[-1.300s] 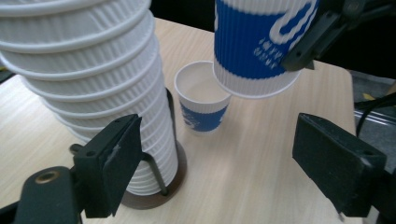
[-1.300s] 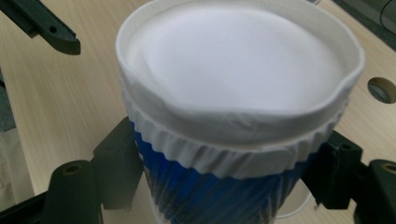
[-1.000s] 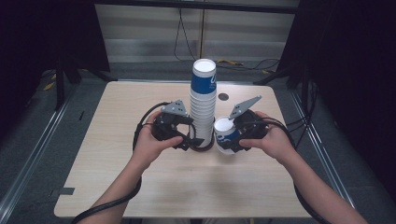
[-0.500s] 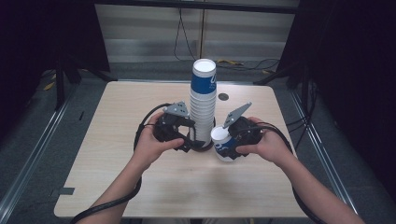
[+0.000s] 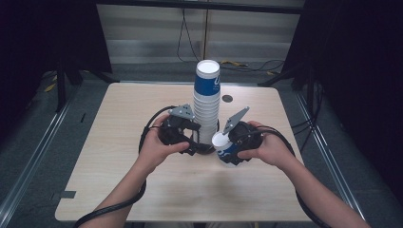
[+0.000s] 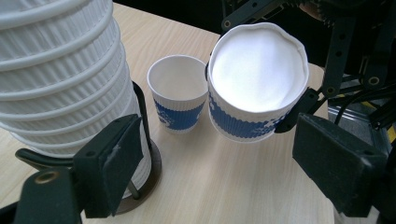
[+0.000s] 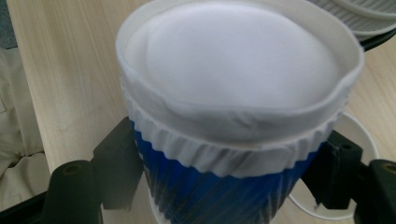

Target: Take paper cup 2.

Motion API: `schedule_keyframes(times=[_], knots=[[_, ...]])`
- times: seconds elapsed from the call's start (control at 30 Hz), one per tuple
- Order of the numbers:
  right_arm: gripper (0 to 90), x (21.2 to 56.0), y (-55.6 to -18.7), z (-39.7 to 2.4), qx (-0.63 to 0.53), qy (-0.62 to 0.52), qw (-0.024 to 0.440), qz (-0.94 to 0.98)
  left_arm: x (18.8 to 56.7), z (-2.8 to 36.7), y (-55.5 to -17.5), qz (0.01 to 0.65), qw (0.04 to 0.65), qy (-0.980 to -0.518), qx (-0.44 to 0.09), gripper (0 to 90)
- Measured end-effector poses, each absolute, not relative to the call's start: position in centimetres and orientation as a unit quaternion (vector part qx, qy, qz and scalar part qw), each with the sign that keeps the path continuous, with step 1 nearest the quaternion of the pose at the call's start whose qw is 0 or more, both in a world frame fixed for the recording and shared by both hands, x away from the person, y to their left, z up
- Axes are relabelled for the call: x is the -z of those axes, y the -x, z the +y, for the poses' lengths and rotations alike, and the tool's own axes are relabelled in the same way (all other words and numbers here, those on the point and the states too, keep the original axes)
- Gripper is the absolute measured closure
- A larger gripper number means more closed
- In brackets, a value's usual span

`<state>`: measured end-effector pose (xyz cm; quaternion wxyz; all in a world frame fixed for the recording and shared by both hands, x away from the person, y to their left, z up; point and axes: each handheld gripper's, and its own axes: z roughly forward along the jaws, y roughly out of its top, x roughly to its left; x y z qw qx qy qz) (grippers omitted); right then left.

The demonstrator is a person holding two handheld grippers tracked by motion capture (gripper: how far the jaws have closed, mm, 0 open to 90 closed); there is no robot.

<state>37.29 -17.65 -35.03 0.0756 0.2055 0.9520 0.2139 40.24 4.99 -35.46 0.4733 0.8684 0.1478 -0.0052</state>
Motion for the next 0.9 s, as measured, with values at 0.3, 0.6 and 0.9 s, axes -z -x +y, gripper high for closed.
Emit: schedule_keyframes(times=[0.3, 0.6, 0.9], knots=[[23.7, 35.6, -37.2, -17.4, -0.191, -0.193, 0.071, 0.96, 35.7, 4.6, -40.3, 0.146, 0.471, -0.87, 0.007, 15.7], [23.6, 35.9, -37.2, -16.9, -0.18, -0.187, 0.066, 0.963, 35.6, 4.5, -40.3, 0.149, 0.473, -0.868, 0.013, 15.7], [23.7, 36.0, -37.3, -16.2, -0.181, -0.18, 0.065, 0.965, 35.8, 4.1, -40.2, 0.143, 0.478, -0.867, 0.017, 15.8]])
